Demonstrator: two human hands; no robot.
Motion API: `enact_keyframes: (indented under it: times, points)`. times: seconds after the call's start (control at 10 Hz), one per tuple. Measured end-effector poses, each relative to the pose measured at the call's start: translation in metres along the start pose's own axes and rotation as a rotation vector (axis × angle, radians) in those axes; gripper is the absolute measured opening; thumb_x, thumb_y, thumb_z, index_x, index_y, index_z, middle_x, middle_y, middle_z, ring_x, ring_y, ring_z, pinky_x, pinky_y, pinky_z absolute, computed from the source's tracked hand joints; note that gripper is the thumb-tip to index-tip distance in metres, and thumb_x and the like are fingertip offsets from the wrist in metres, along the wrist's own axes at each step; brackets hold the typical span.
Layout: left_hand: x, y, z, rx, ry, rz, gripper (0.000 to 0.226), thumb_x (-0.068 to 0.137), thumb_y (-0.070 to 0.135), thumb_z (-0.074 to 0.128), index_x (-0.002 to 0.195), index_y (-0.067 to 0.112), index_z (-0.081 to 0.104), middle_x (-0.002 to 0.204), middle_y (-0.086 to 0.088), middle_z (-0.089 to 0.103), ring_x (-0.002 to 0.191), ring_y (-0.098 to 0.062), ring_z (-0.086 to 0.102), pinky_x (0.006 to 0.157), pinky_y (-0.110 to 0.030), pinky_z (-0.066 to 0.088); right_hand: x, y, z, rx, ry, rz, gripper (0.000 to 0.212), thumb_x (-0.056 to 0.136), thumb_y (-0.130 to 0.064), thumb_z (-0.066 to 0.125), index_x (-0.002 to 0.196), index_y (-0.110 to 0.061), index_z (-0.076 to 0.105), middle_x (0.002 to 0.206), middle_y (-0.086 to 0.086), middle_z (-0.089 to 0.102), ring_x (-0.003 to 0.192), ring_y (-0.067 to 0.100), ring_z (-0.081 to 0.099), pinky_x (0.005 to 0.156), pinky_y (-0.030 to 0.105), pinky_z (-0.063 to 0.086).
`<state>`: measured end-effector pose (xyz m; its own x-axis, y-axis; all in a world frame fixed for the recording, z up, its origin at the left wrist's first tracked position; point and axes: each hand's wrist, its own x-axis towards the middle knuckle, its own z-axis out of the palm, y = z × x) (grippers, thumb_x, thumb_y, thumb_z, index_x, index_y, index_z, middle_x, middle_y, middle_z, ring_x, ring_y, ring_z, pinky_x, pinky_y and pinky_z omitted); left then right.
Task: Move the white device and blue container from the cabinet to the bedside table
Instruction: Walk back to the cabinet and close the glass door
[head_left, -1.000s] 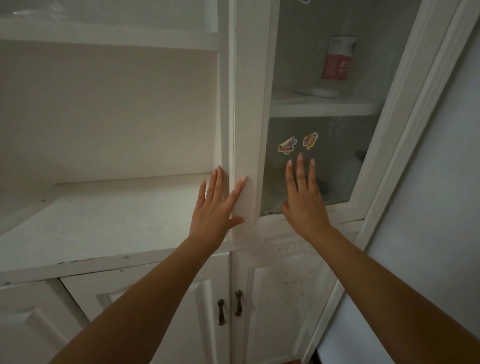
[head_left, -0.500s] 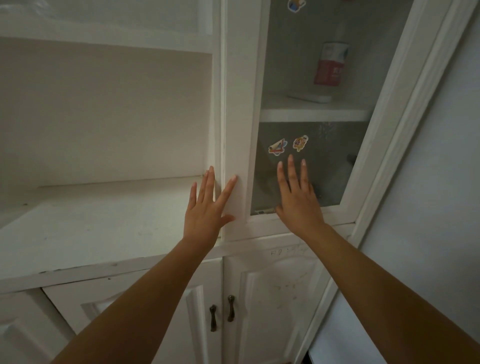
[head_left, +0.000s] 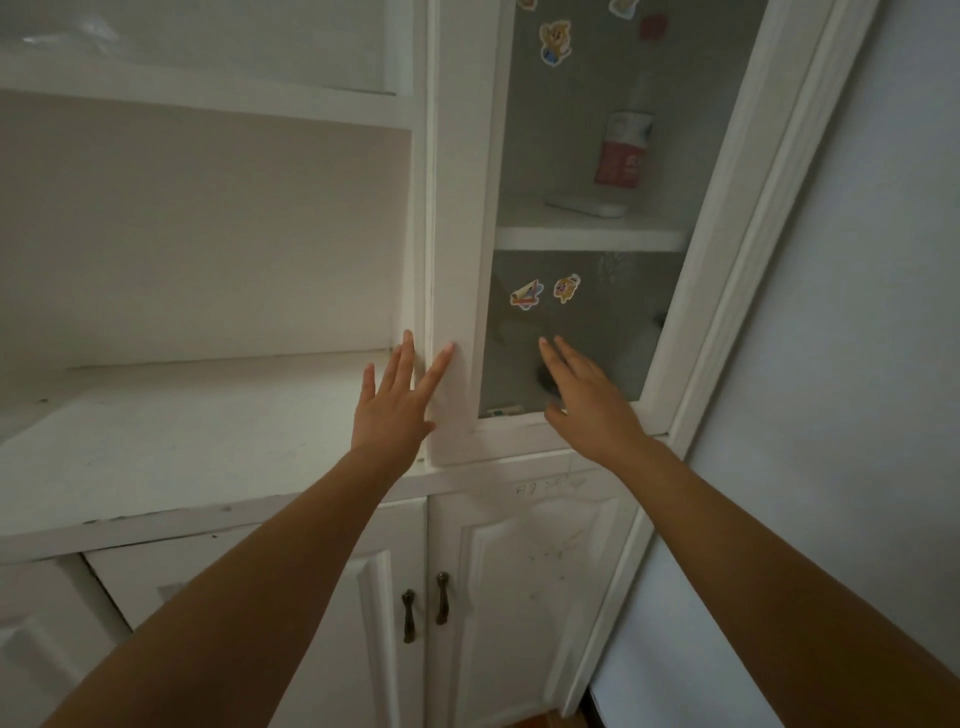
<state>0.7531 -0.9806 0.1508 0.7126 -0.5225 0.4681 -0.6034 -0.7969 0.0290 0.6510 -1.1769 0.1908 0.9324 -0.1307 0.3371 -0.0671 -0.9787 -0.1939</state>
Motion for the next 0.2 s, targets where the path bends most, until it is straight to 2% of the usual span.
enact_keyframes:
  times: [0.1,0.2]
  points:
    - [-0.006,0.0,-0.012,0.0,-0.042,0.001,0.094,0.086,0.039,0.056,0.131,0.038,-0.027,0.155,-0.014,-0.004,0.142,-0.028,-0.001,0.114,-0.048,0.008,-0.018,-0.002,-0.009,0.035,0.021,-0.01,0.065,0.09,-0.014,0.047,0.145,-0.018,0.013,0.153,0.008,0.022,0.137,0.028,0.025,0.11,0.045,0.03]
    - [-0.017,0.007,-0.025,-0.022,-0.045,-0.02,0.082,0.088,0.041,0.049,0.139,0.034,-0.016,0.155,-0.01,0.008,0.143,-0.026,0.003,0.114,-0.05,0.005,-0.038,-0.005,-0.024,0.056,0.056,-0.034,0.061,0.091,-0.015,0.046,0.145,-0.018,0.017,0.152,0.005,0.024,0.137,0.024,0.024,0.11,0.039,0.029]
